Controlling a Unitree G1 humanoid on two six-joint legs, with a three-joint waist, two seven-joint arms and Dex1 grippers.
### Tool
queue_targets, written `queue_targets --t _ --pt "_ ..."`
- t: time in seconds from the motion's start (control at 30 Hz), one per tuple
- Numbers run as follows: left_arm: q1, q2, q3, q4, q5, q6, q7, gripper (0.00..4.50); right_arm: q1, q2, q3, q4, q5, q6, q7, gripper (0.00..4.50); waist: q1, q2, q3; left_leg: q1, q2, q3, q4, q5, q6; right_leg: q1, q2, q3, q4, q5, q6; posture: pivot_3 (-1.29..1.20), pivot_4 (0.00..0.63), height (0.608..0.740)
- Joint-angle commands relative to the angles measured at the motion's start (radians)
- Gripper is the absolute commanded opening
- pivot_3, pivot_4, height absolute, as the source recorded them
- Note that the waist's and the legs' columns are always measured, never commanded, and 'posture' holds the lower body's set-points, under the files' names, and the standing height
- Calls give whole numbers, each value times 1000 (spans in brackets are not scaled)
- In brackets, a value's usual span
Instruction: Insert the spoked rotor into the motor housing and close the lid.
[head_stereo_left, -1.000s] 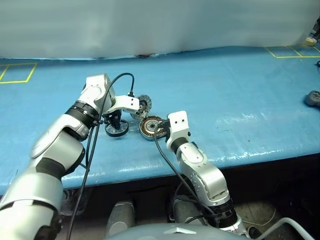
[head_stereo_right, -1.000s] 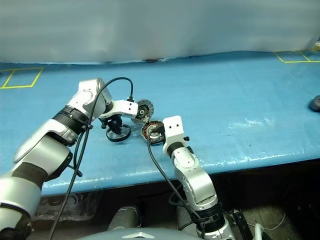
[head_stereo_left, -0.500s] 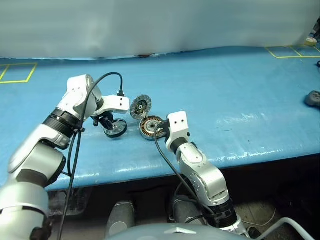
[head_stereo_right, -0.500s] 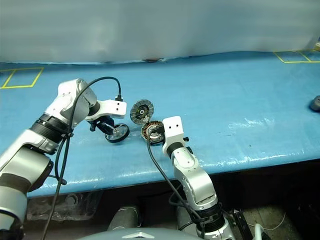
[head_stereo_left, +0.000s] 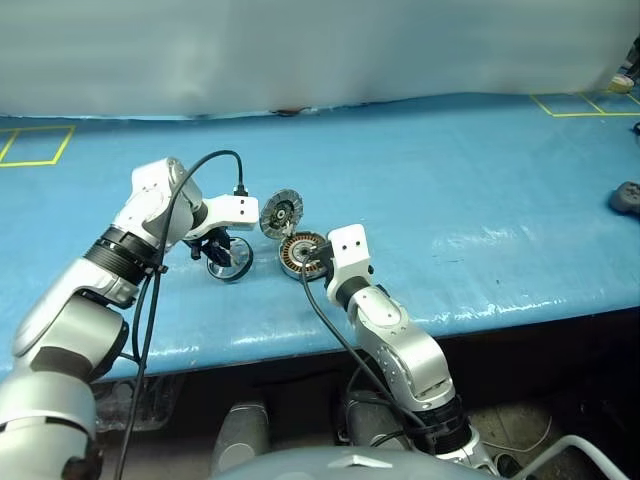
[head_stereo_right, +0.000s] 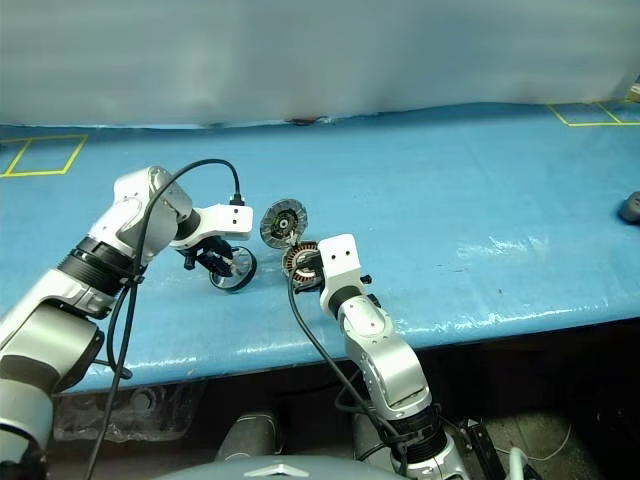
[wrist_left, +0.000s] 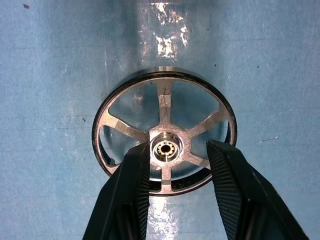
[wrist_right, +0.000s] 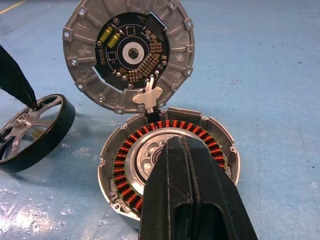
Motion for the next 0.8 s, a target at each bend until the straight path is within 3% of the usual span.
queue_targets --t 0.03,0.07,0.5,0.63,0.8 --pt "-45 -3 42 0 -16 -2 20 3444 -6 46 8 -27 3 -18 -1 0 0 0 0 0 0 0 0 0 0 0 0 0 0 0 0 0 150 740" --pt "-50 -3 41 6 -18 -10 26 3730 -6 46 8 -27 3 -19 -1 0 0 0 0 0 0 0 0 0 0 0 0 0 0 0 0 0 150 740" --pt "-30 40 44 23 -45 -129 32 3730 2 42 13 -35 -1 -15 -5 0 -2 0 0 0 1 0 0 0 0 0 1 0 0 0 0 0 150 740" --pt "-13 48 54 44 -44 -169 68 4478 3 40 11 -37 -1 -12 -6 0 -1 0 0 0 1 0 0 0 0 0 1 0 0 0 0 0 150 740" --pt "-17 31 68 89 -47 -180 102 4478 3 37 7 -39 0 -7 -4 0 -1 0 0 0 1 0 0 0 0 0 1 0 0 0 0 0 150 740"
